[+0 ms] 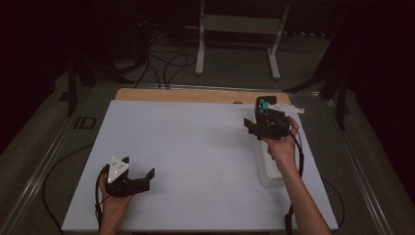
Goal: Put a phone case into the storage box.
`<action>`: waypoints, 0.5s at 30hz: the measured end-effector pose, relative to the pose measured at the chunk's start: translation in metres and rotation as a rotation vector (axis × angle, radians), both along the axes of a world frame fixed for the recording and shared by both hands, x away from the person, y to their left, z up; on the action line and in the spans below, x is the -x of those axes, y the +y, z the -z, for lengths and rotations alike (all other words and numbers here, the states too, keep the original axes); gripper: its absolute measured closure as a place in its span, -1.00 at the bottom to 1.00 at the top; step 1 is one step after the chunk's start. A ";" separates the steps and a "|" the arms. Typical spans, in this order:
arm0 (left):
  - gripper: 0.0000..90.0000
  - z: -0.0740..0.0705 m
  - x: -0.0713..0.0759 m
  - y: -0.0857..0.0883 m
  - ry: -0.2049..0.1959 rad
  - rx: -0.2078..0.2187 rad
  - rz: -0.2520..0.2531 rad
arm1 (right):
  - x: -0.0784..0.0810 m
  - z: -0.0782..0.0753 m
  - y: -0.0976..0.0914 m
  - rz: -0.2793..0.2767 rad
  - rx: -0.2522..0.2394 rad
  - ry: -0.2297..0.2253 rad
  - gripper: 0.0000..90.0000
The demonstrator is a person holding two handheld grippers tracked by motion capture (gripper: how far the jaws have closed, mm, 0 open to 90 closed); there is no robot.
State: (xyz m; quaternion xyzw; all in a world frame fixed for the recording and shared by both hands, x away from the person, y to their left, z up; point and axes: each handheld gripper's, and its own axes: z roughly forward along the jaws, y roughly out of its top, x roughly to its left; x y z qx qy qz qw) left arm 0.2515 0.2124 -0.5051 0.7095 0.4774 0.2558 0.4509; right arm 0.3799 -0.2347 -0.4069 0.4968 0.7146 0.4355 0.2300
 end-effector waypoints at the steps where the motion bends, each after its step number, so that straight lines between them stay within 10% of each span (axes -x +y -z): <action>1: -1.00 0.000 0.000 -0.001 0.000 0.001 0.004 | 0.005 0.000 0.001 -0.011 -0.003 -0.005 -0.81; 15: -1.00 -0.004 0.001 0.001 -0.002 0.021 0.024 | 0.066 0.013 0.011 -0.133 -0.025 -0.049 -0.79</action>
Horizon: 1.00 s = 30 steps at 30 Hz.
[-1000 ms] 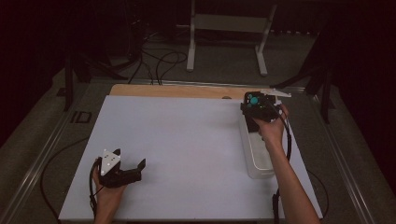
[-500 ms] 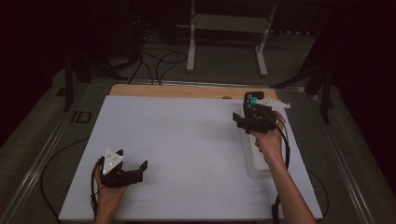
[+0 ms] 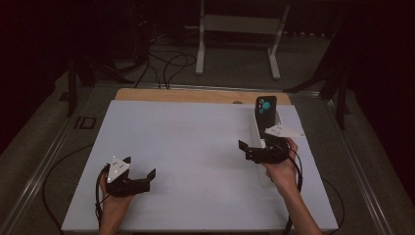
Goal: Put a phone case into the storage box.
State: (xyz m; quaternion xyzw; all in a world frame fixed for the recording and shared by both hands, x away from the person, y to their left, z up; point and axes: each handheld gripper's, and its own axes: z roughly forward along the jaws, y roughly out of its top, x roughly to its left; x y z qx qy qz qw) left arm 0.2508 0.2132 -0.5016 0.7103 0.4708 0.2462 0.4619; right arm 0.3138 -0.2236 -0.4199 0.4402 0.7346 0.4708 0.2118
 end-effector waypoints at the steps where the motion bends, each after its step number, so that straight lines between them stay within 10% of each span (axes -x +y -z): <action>1: -1.00 -0.001 0.000 0.000 -0.002 0.003 0.001 | 0.004 0.001 0.000 -0.009 -0.001 -0.006 -0.79; 14: -1.00 -0.008 0.005 0.007 -0.051 0.056 0.029 | 0.047 0.033 -0.010 -0.079 -0.048 -0.138 -0.79; 30: -1.00 -0.014 0.016 -0.007 -0.115 -0.013 0.134 | 0.066 0.055 -0.015 -0.114 -0.068 -0.223 -0.79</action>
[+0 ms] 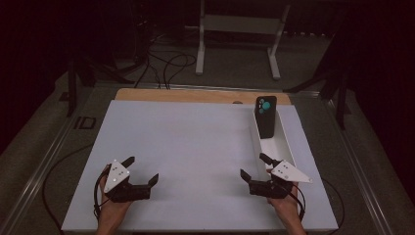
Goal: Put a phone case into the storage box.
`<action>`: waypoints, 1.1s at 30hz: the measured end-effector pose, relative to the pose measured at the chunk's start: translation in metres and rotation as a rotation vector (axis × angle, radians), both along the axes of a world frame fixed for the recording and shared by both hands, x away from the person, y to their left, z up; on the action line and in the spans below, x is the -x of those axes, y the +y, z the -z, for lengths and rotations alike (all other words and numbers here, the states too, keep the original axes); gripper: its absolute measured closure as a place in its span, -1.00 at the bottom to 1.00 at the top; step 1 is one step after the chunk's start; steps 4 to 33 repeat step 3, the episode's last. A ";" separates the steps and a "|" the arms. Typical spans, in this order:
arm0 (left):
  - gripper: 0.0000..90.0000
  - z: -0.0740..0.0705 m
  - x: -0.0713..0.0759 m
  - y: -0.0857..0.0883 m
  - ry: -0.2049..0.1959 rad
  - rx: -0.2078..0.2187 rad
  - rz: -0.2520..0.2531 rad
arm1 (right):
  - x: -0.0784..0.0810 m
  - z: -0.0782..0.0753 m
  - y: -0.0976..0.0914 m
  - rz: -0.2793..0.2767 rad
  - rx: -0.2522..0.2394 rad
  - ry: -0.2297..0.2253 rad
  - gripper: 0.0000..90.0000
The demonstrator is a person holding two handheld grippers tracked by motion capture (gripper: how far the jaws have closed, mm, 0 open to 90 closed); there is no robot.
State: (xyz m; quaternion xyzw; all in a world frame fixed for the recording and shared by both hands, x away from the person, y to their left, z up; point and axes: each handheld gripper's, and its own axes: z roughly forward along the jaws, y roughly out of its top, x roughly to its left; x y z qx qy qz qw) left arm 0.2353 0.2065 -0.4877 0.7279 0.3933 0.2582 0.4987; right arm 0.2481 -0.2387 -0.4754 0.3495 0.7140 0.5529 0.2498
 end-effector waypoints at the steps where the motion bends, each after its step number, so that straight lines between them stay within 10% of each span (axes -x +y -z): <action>1: -1.00 0.000 0.000 0.000 0.003 -0.004 0.002 | 0.000 0.000 0.000 0.000 -0.003 0.000 -0.79; 33: -1.00 0.000 -0.001 0.000 0.003 -0.004 0.002 | 0.000 0.000 0.001 -0.003 0.002 -0.002 -0.79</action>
